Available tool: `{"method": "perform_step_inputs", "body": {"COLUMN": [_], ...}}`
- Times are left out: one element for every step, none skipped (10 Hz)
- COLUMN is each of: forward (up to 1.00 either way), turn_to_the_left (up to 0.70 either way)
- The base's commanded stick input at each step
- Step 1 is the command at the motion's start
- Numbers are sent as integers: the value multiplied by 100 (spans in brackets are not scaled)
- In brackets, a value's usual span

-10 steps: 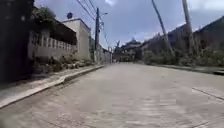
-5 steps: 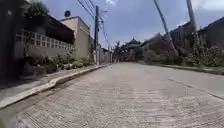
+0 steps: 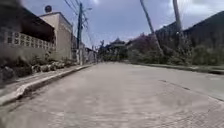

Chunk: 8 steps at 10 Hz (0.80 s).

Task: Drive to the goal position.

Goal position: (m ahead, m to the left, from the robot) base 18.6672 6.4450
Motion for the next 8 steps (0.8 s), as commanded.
{"method": "perform_step_inputs", "body": {"forward": [100,100,100,100,100,100,100,100], "turn_to_the_left": [-3,-20,-36,-38,-38,-22,-3,0]}}
